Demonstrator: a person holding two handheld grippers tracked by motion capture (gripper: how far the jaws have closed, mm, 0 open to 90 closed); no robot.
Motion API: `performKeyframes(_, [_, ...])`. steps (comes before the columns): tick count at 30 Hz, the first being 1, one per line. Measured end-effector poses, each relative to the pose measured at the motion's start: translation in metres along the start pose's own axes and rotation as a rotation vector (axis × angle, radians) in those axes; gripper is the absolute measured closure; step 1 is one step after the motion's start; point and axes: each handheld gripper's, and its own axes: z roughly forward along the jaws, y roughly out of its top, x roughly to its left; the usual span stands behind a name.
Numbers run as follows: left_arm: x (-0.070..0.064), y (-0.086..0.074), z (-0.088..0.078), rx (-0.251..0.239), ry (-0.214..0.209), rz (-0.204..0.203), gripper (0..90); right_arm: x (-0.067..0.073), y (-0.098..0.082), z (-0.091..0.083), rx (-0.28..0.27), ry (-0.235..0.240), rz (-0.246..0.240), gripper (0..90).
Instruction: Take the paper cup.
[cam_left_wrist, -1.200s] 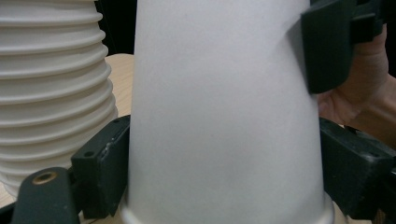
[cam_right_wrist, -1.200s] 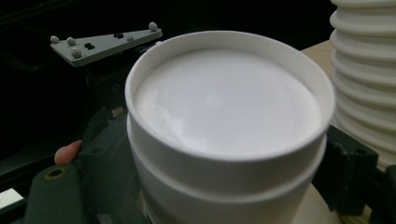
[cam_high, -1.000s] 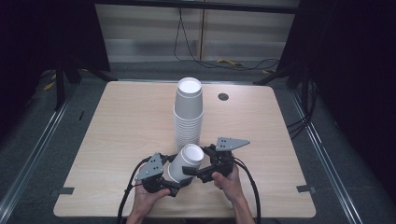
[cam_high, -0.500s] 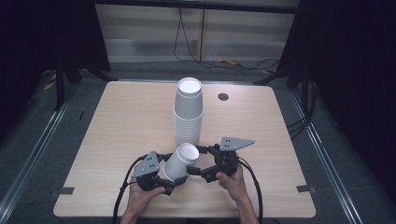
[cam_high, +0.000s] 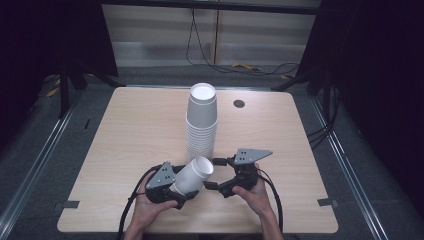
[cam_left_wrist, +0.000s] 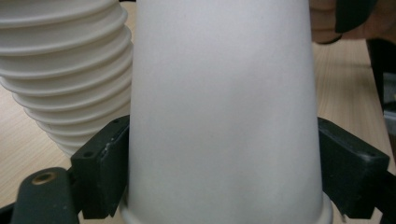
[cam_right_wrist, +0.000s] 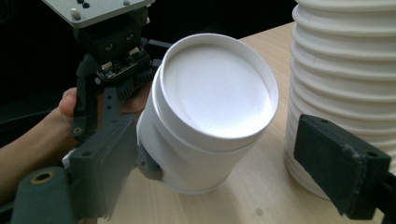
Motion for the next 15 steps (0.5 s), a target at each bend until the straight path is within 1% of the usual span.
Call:
performKeyframes(2, [0.0003, 0.0024, 0.0009, 0.030, 0.002, 0.023, 14.8, 0.0000, 0.0002, -0.0008, 0.013, -0.004, -0.006, 14.0])
performKeyframes(5, [0.0004, 0.0038, 0.0015, 0.039, 0.004, 0.024, 14.8, 0.0007, 0.0004, -0.0008, 0.036, -0.002, -0.019, 13.9])
performKeyframes(6, [0.0008, 0.0050, 0.0021, 0.049, 0.004, 0.027, 14.8, 0.0011, 0.0006, -0.0004, 0.051, -0.004, -0.024, 13.9])
performKeyframes(7, [0.0016, 0.0063, 0.0031, 0.069, 0.003, 0.036, 14.8, 0.0012, 0.0008, 0.0000, 0.066, -0.004, -0.027, 13.9])
performKeyframes(9, [0.0018, 0.0065, 0.0033, 0.066, -0.001, 0.030, 14.8, 0.0014, 0.0015, 0.0011, 0.096, -0.003, -0.034, 13.8])
performKeyframes(10, [0.0029, 0.0073, 0.0028, 0.078, -0.002, 0.036, 14.9, 0.0020, 0.0021, 0.0019, 0.121, -0.010, -0.044, 13.8])
performKeyframes(11, [0.0031, 0.0077, 0.0031, 0.085, -0.006, 0.033, 14.9, 0.0023, 0.0024, 0.0024, 0.133, -0.013, -0.049, 13.8])
performKeyframes(12, [0.0031, 0.0077, 0.0031, 0.085, -0.006, 0.033, 14.9, 0.0023, 0.0024, 0.0024, 0.133, -0.013, -0.049, 13.8])
performKeyframes(13, [0.0035, 0.0093, 0.0031, 0.101, -0.013, 0.044, 14.9, 0.0018, 0.0031, 0.0032, 0.150, -0.007, -0.052, 13.9])
performKeyframes(14, [0.0035, 0.0101, 0.0031, 0.111, -0.015, 0.051, 14.9, 0.0018, 0.0034, 0.0035, 0.154, -0.010, -0.054, 13.9])
performKeyframes(15, [0.0035, 0.0101, 0.0031, 0.111, -0.015, 0.051, 14.9, 0.0020, 0.0038, 0.0037, 0.162, -0.014, -0.055, 13.9])
